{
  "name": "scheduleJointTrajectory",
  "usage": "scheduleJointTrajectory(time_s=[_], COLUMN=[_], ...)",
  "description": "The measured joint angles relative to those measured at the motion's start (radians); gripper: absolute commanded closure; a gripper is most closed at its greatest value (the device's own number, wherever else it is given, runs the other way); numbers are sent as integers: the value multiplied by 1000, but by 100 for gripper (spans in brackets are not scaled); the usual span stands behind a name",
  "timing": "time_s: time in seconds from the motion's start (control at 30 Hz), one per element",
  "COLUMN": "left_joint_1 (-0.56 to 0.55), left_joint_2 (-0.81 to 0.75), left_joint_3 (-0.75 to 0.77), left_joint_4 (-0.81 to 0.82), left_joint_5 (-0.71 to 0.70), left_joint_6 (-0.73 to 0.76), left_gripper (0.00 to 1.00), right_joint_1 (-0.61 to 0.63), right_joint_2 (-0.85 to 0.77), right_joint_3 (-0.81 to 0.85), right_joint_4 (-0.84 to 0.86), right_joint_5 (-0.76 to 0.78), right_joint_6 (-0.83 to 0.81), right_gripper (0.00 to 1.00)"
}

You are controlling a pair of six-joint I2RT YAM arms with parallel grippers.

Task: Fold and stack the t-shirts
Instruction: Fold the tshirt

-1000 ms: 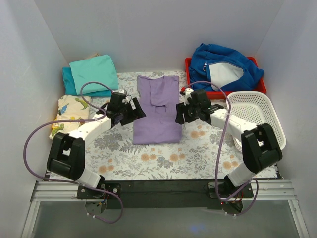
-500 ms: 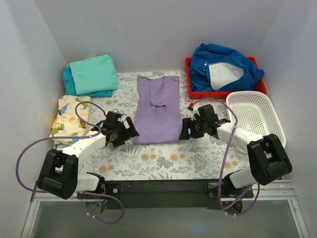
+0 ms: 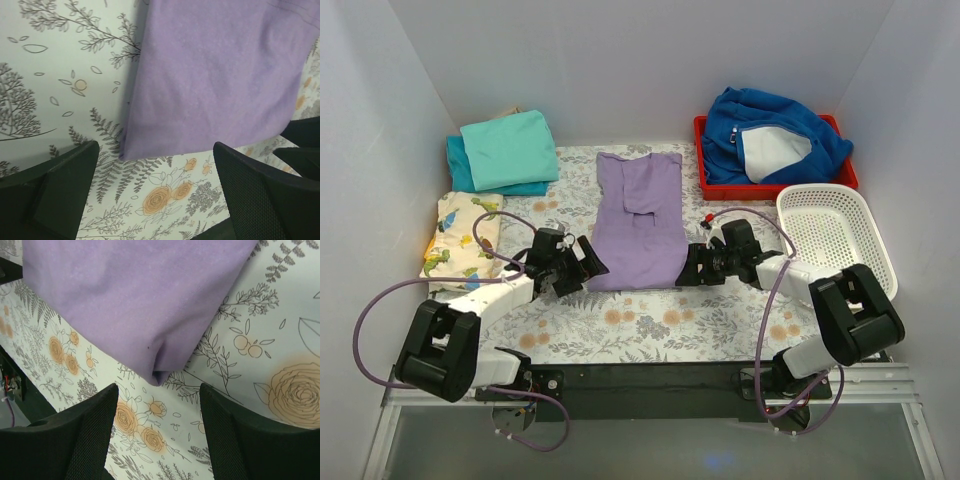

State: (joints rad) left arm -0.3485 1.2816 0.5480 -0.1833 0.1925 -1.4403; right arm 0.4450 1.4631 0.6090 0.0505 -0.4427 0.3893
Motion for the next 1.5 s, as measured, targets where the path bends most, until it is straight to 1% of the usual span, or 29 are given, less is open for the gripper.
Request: scheduleJointTrajectory(time_s=[0.13,0.17,0.23,0.27,0.37,0.4,0.47,0.5,0.53,0.57,0.6,0.63,0.67,0.73,0.8,0.9,0.93,1.0,1.03,1.07,1.17,1.3,1.4,1.5], left_joint_1=[0,0,0,0,2,2,4,5,6,5,6,7,6,6,6,6,6,6,6,6,5,-2,-32,-94], left_joint_2=[16,19,25,30,39,39,42,45,48,54,61,69,79,96,105,111,113,117,118,117,100,20,-95,-216], left_joint_3=[-18,-23,-34,-38,-53,-60,-72,-78,-83,-87,-92,-97,-99,-100,-100,-100,-100,-96,-94,-93,-84,-84,-97,-112], left_joint_4=[70,87,115,127,159,167,179,188,196,201,210,214,215,217,222,232,236,236,234,230,179,52,-27,-90], left_joint_5=[51,62,82,90,109,113,117,120,124,125,129,129,128,130,132,137,139,144,145,145,144,149,157,156], left_joint_6=[-14,-17,-24,-27,-34,-37,-43,-46,-49,-51,-55,-56,-56,-53,-54,-52,-51,-44,-39,-34,-20,-16,-33,-76], left_gripper=[4,8,13,19,28,34,40,47,52,60,70,76,83,93,99,100,100,100,100,100,100,100,100,100], right_joint_1=[-5,-5,-6,-6,-6,-6,-7,-7,-7,-8,-7,-8,-10,-11,-13,-13,-13,-13,-13,-13,-13,-11,2,28], right_joint_2=[30,38,55,65,98,109,130,142,152,164,174,186,195,206,214,220,222,222,222,222,195,113,27,-64], right_joint_3=[-1,-1,-1,0,4,5,5,5,5,5,5,4,4,3,2,1,1,-3,-4,-5,-32,-95,-143,-181], right_joint_4=[57,70,101,117,161,178,210,227,243,259,270,277,282,291,297,297,297,297,297,297,295,275,230,171], right_joint_5=[-32,-40,-60,-72,-108,-119,-144,-156,-167,-174,-179,-180,-185,-187,-187,-184,-183,-183,-184,-185,-189,-196,-196,-192], right_joint_6=[24,28,37,43,60,65,78,82,87,90,89,96,102,105,107,105,104,104,104,103,105,105,104,100], right_gripper=[28,28,28,28,30,30,33,35,38,48,51,54,60,64,71,81,87,90,95,96,99,99,99,99])
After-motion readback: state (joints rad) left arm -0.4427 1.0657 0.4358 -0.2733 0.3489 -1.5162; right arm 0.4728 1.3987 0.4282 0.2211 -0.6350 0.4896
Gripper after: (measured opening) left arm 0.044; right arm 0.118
